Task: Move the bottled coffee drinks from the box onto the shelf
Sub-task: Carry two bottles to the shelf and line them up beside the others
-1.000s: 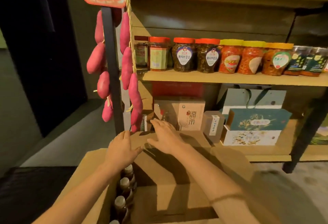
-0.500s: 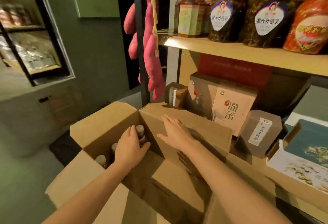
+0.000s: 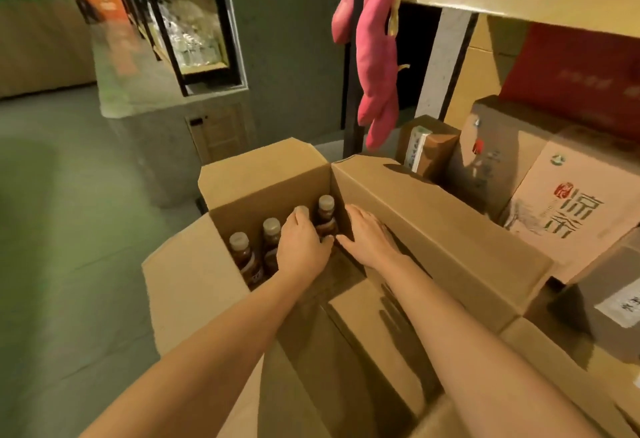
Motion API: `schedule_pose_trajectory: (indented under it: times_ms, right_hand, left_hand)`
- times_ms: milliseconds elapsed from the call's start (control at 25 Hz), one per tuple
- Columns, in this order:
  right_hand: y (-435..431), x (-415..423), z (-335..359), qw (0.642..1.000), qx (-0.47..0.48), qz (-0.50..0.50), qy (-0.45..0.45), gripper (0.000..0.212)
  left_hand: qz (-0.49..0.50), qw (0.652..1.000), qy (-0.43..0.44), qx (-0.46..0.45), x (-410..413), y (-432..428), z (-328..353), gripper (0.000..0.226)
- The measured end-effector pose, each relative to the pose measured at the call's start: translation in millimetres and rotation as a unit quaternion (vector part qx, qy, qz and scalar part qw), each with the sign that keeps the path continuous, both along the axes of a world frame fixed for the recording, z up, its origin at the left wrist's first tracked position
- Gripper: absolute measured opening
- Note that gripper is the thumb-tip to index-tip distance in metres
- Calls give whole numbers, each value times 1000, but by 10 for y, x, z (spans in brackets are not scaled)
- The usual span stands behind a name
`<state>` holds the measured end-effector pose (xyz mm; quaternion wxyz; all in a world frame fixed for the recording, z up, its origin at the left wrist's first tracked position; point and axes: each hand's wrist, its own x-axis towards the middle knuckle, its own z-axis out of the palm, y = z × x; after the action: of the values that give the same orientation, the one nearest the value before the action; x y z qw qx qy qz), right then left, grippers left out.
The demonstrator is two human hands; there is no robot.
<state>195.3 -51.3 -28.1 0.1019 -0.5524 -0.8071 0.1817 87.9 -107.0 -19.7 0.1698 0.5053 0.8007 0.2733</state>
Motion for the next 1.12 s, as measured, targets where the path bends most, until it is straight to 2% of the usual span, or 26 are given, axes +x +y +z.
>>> schedule_pose_trajectory:
  times_ms: [200, 360, 680, 800, 960, 1120]
  right_hand:
    - [330, -183, -271, 995, -68, -4, 77, 64]
    - [490, -404, -538, 984, -72, -57, 151, 65]
    - [659, -661, -884, 961, -15, -139, 237, 53]
    - [695, -682, -902, 958, 8, -172, 230, 45]
    - [712, -674, -877, 960, 2, -182, 212, 44]
    - [692, -641, -825, 954, -14, -184, 236, 33]
  left_hand:
    - [130, 981, -138, -49, 15, 318, -265, 71]
    - [214, 956, -195, -41, 2, 551, -487, 66]
    - [286, 931, -227, 3, -5, 891, -802, 49]
    - [296, 930, -217, 15, -15, 963, -899, 51]
    - [314, 919, -235, 42, -2, 1005, -918, 53]
    - [324, 907, -262, 61, 23, 936, -822, 43]
